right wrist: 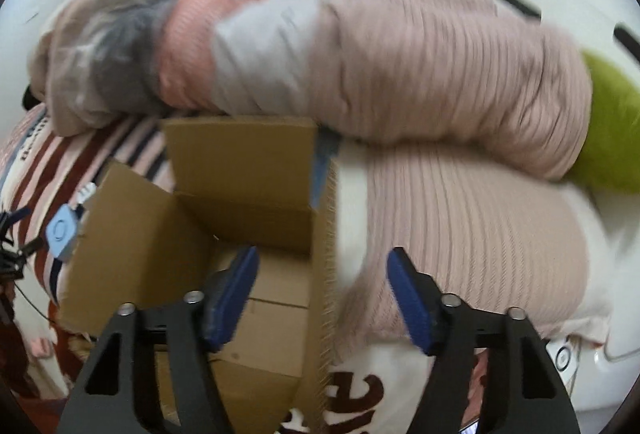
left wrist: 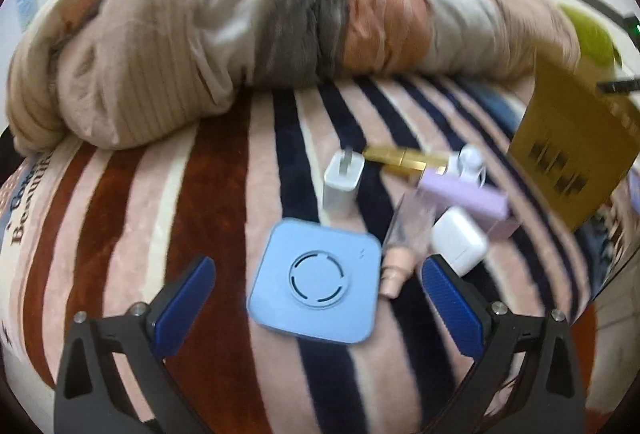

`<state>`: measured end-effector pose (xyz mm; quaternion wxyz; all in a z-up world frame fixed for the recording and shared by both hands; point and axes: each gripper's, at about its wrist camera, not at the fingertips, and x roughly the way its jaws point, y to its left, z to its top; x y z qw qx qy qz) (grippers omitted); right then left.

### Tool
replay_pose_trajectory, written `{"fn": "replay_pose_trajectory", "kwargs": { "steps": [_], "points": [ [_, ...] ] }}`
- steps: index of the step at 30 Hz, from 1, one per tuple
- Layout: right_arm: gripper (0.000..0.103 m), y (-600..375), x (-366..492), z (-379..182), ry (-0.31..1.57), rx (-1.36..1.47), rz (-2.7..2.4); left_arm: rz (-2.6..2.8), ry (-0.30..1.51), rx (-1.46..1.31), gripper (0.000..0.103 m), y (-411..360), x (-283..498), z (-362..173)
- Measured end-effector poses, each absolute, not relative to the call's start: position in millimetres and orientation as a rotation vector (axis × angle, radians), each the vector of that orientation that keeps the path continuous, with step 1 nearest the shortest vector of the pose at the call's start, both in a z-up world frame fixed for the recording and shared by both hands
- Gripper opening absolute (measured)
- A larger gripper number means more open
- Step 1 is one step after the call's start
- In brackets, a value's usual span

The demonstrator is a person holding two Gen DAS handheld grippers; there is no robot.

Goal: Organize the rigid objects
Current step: 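Grasp the light-blue square speaker with the left tool while the right tool clamps the box wall, then carry the blue speaker into the cardboard box and open the left tool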

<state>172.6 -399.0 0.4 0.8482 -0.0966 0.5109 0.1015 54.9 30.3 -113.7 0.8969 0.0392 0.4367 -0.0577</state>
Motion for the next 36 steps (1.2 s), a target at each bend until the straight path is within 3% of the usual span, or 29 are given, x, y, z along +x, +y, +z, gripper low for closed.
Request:
{"fn": "replay_pose_trajectory", "kwargs": {
  "steps": [2,5,11,18,31,36],
  "points": [
    [0.025,-405,180,-14,1.128,-0.169,0.203,-0.161,0.934,0.095,0.102,30,61,-130],
    [0.014,-408,182,-22,1.153,-0.127,0.221,-0.226,0.985,0.071,0.102,29,71,-154],
    [0.014,-405,177,-18,1.145,-0.134,0.222,-0.211,0.987,0.005,0.101,35,78,-170],
    [0.012,-401,179,-17,1.141,-0.132,0.225,-0.221,0.952,-0.020,0.080,46,61,-163],
    [0.005,-393,183,-20,1.141,-0.144,0.229,-0.152,0.950,0.042,0.078,49,73,-161],
    [0.005,-394,183,-22,1.158,-0.141,0.243,-0.164,0.885,0.049,0.078,46,68,-128]
  ]
}}
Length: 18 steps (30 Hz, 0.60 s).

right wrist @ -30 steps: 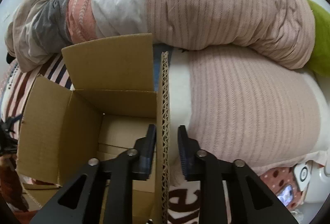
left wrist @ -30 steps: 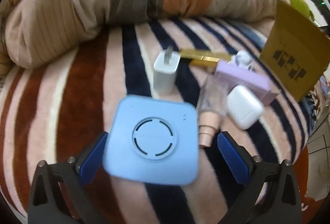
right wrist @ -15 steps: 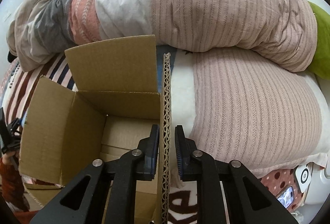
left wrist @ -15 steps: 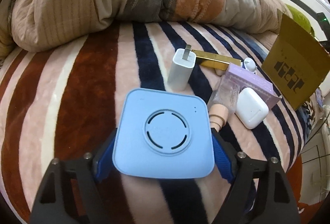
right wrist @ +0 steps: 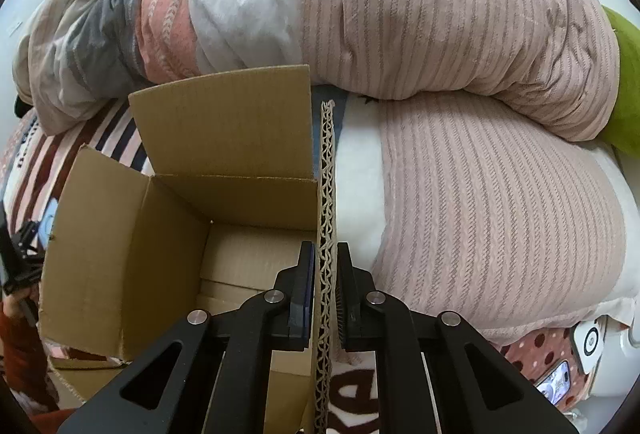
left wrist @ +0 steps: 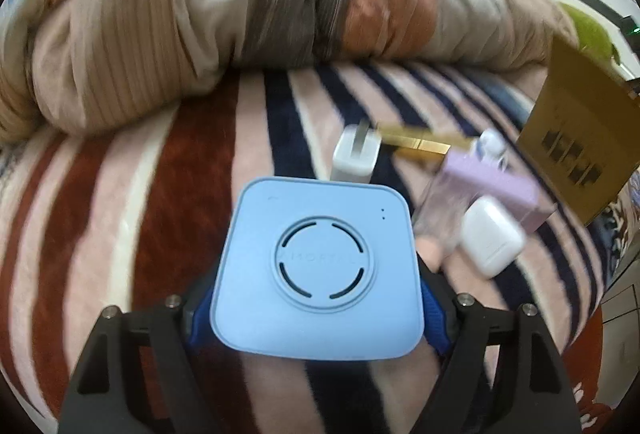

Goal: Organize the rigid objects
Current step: 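Carry the blue speaker into the cardboard box and open the left tool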

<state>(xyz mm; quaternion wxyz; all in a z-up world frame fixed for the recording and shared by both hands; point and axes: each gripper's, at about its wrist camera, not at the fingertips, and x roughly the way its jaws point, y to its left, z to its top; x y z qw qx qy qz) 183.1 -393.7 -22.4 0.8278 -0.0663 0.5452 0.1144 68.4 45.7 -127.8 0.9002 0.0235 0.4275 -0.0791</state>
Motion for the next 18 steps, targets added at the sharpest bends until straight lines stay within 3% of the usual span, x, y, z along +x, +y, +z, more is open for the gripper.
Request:
{"fn": "replay_pose_trajectory", "kwargs": {
  "steps": [11,18],
  "points": [
    [0.005,-390,179,-25,1.147,-0.167,0.270,-0.377,0.660,0.073,0.078,-42,77,3],
    [0.005,-385,175,-23,1.137,-0.189,0.271,-0.655,0.678,0.095,0.078,-151,103,30]
  ]
}}
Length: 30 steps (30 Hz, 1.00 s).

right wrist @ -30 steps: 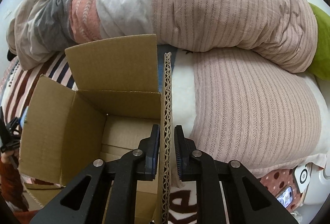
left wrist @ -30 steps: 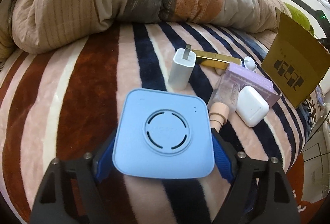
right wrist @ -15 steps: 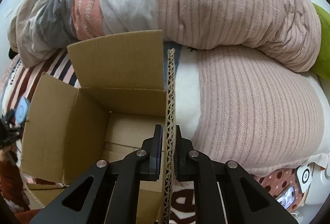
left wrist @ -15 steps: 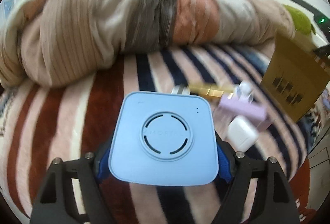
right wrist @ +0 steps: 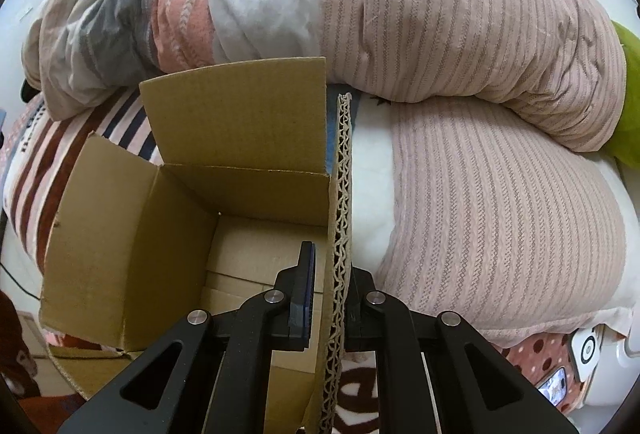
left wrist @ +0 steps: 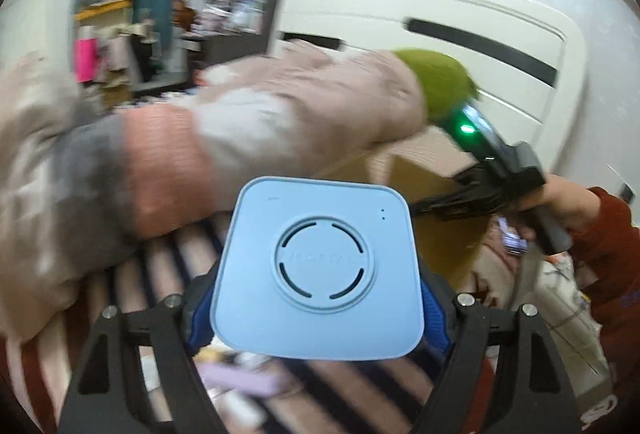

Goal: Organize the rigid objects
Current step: 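Carry the blue speaker into the cardboard box and open the left tool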

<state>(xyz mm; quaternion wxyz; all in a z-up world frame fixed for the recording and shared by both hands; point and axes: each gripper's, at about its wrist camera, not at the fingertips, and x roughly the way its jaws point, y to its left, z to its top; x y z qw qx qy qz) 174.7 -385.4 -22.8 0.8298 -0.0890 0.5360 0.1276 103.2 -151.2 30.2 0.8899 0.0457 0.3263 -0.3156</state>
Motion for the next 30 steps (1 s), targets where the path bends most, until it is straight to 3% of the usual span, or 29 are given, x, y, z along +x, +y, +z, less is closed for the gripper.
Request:
{"fn": "replay_pose_trajectory", "kwargs": {
  "steps": [7,15,23,30],
  "points": [
    [0.005,-384,176,-24,1.136,-0.212,0.263,-0.751,0.873,0.103,0.078,-234,143,3],
    [0.005,-383,177,-25,1.138,-0.237,0.255,-0.736,0.950,0.149,0.078,-262,149,-18],
    [0.006,-382,179,-27,1.142,-0.240,0.254,-0.701,0.852,0.125,0.088,-230,133,3],
    [0.006,-379,178,-27,1.145,-0.260,0.242,-0.551,0.719,0.099,0.096,-147,114,19]
  ]
}}
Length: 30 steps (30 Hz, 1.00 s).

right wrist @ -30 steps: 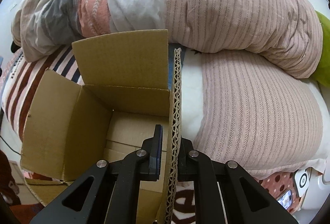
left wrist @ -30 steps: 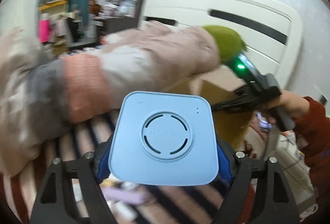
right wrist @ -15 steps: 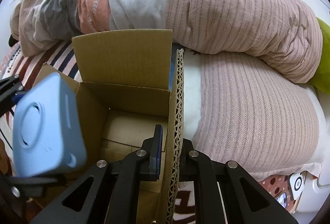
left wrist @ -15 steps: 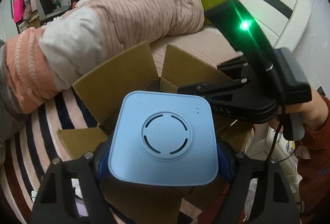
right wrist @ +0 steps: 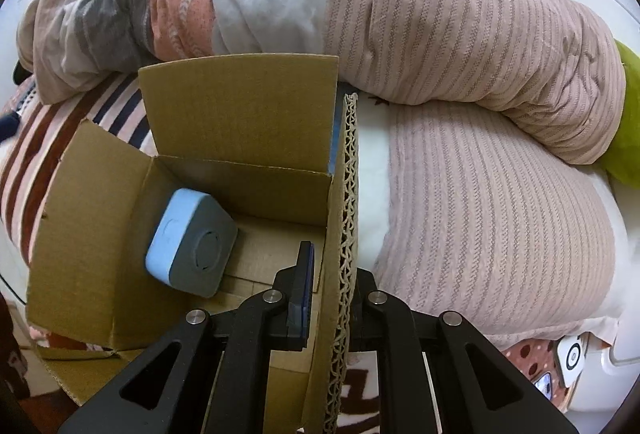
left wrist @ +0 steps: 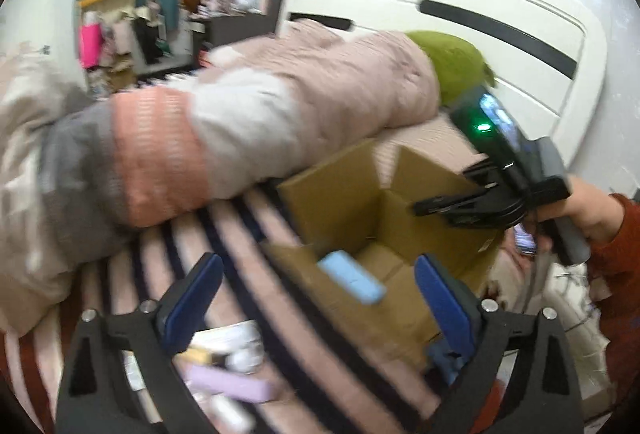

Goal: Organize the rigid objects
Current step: 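Carry the blue speaker into the cardboard box and open the left tool, then grasp the foundation bottle by its cap with the left tool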

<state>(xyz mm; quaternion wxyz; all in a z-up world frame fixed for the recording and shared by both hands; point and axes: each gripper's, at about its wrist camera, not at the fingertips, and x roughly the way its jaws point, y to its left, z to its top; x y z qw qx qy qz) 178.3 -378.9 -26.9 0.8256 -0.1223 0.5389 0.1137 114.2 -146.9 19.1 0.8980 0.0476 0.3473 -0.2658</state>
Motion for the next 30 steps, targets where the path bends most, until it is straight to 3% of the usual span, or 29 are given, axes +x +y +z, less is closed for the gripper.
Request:
{"fn": "replay_pose_trajectory", "kwargs": {
  "steps": [5,12,21,23,25,27,30],
  "points": [
    [0.006,-376,180,-28,1.148,-0.264,0.235,-0.447,0.741,0.085,0.096,-81,103,-10],
    [0.006,-374,182,-29,1.152,-0.270,0.233,-0.312,0.886,0.067,0.096,-14,96,-91],
    [0.006,-372,182,-30,1.155,-0.283,0.227,-0.335,0.946,0.039,0.096,3,85,-141],
    [0.006,-372,182,-30,1.155,-0.282,0.227,-0.337,0.966,0.056,0.088,-3,86,-150],
    [0.006,-372,182,-30,1.155,-0.283,0.226,-0.339,0.986,0.064,0.049,-7,87,-159],
    [0.006,-372,182,-31,1.155,-0.285,0.226,-0.363,0.994,0.033,0.037,-7,90,-165],
    [0.006,-372,182,-32,1.156,-0.290,0.223,-0.364,0.979,0.032,0.036,-12,92,-167]
  ]
}}
